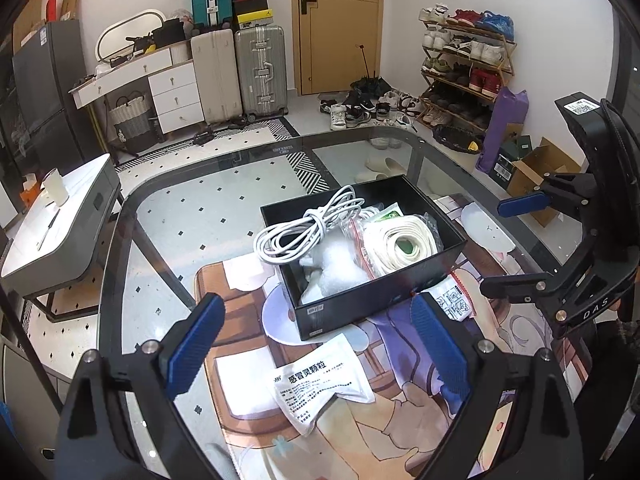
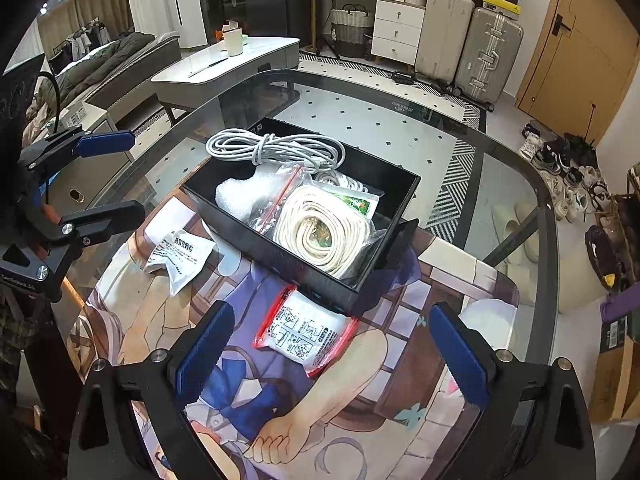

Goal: Organize soft objects
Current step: 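Withdraw both grippers from the box and move toward the two packets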

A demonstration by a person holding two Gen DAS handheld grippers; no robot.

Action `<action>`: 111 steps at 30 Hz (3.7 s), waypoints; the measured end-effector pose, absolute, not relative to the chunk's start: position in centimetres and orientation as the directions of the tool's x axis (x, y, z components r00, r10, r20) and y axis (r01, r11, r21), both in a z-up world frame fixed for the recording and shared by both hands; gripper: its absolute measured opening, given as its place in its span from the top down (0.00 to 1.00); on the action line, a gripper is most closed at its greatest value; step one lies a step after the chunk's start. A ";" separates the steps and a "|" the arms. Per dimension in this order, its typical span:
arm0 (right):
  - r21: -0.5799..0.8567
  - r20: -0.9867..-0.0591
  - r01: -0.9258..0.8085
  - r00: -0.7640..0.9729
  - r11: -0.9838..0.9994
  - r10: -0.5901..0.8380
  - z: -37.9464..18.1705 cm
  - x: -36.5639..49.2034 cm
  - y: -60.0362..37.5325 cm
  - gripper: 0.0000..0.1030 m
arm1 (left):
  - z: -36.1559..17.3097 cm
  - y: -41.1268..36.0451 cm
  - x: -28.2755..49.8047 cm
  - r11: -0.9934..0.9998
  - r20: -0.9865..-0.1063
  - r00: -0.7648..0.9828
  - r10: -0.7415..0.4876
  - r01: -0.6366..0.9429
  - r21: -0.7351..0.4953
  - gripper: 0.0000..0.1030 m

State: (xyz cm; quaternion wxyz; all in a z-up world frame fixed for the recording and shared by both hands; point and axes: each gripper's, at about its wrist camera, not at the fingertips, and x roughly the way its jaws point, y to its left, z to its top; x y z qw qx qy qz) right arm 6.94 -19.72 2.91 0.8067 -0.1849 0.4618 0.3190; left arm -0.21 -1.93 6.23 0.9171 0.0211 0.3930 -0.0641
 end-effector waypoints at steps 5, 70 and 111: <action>0.010 -0.869 -0.680 0.357 0.733 0.343 2.1 6.7 -19.9 0.04 | 5.5 -1.5 -0.5 0.991 -0.734 0.670 -0.113 0.125 -0.039 0.08; 0.084 -0.792 -0.518 0.484 0.851 0.372 -3.1 3.1 -20.3 0.04 | -0.9 -0.9 -3.3 0.995 -0.754 0.657 -0.016 -0.061 -0.074 0.08; 0.103 -0.843 -0.463 0.429 0.880 0.324 -6.9 6.8 -18.6 0.04 | -4.9 -1.6 -0.8 0.993 -0.817 0.576 0.022 -0.109 -0.050 0.05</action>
